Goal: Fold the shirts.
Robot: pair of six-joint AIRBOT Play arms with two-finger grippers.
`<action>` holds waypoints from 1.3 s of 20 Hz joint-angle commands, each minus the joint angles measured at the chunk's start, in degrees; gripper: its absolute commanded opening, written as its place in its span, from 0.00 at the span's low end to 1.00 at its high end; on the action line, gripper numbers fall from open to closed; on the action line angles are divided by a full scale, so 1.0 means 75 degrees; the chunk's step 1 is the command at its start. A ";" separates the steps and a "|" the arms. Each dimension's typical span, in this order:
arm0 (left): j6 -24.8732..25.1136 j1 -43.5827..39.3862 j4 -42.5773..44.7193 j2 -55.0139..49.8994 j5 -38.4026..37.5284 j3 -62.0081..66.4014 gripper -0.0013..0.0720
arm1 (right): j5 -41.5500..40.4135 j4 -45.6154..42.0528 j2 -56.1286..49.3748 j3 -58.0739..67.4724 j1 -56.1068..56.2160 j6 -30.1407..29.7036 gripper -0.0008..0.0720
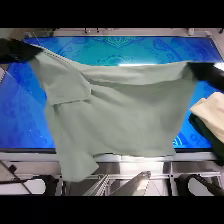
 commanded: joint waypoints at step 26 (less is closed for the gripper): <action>-0.3302 -0.0373 0.4033 -0.4771 -0.0233 0.2664 0.05 | -0.0726 -0.3794 -0.5269 0.2597 0.0597 0.2585 0.04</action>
